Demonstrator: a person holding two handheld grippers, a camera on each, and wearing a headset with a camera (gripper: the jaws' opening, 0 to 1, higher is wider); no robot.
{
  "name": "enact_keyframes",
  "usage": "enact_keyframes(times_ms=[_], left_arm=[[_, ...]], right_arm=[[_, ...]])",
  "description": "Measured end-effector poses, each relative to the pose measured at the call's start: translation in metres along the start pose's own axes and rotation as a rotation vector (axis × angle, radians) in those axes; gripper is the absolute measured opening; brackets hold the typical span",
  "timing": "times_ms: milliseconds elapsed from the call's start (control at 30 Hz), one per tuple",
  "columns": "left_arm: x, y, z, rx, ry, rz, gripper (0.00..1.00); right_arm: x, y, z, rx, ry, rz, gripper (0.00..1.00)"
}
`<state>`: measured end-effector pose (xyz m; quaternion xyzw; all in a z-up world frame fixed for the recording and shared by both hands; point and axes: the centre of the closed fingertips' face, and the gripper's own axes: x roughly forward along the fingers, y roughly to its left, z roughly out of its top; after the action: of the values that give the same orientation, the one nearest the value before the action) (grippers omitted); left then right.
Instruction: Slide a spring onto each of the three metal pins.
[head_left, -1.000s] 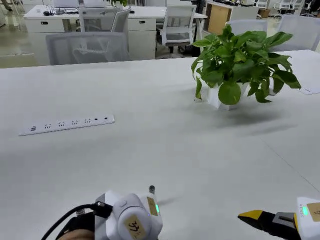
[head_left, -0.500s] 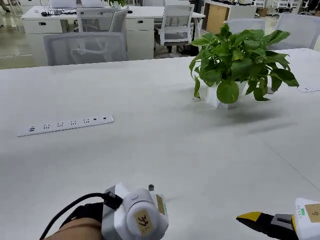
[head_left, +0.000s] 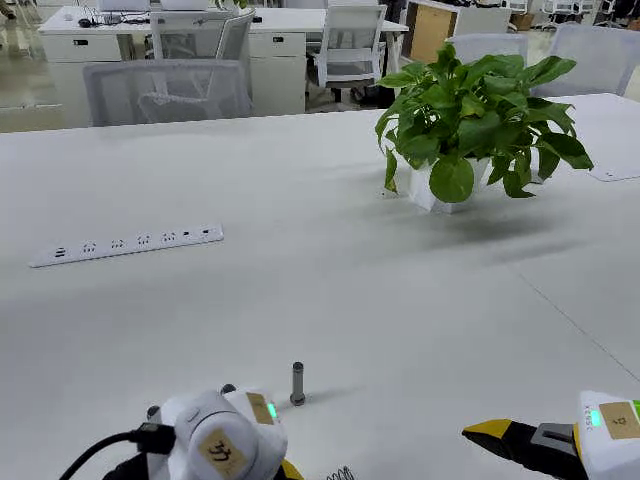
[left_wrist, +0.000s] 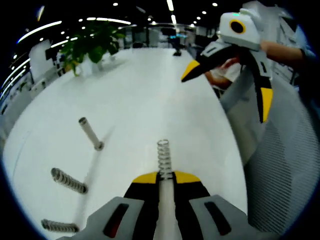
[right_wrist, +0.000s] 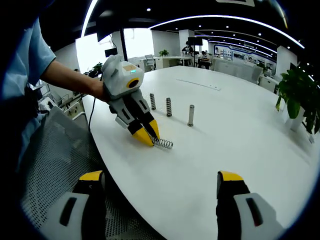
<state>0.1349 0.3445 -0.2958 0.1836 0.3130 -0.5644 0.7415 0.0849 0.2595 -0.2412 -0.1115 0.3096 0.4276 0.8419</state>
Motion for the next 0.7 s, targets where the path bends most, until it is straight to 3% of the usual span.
enact_keyframes(times_ms=[200, 367, 433, 567, 700], left_arm=[[-0.005, -0.003, -0.005, -0.06, -0.052, 0.038, 0.1], [-0.017, -0.009, 0.006, -0.073, -0.119, 0.054, 0.1], [-0.023, -0.012, 0.01, -0.077, -0.144, 0.056, 0.1], [-0.037, -0.019, 0.016, -0.056, -0.182, 0.071, 0.1], [-0.05, -0.029, 0.021, -0.008, -0.209, 0.081, 0.1]], right_arm=[[0.005, 0.004, 0.005, -0.01, -0.001, 0.017, 0.93], [0.008, 0.003, 0.015, 0.005, -0.015, 0.023, 0.91], [0.009, 0.003, 0.023, 0.008, -0.048, 0.023, 0.89], [0.013, 0.004, 0.035, 0.021, -0.072, 0.043, 0.87], [0.019, 0.007, 0.037, -0.014, -0.045, 0.068, 0.83]])
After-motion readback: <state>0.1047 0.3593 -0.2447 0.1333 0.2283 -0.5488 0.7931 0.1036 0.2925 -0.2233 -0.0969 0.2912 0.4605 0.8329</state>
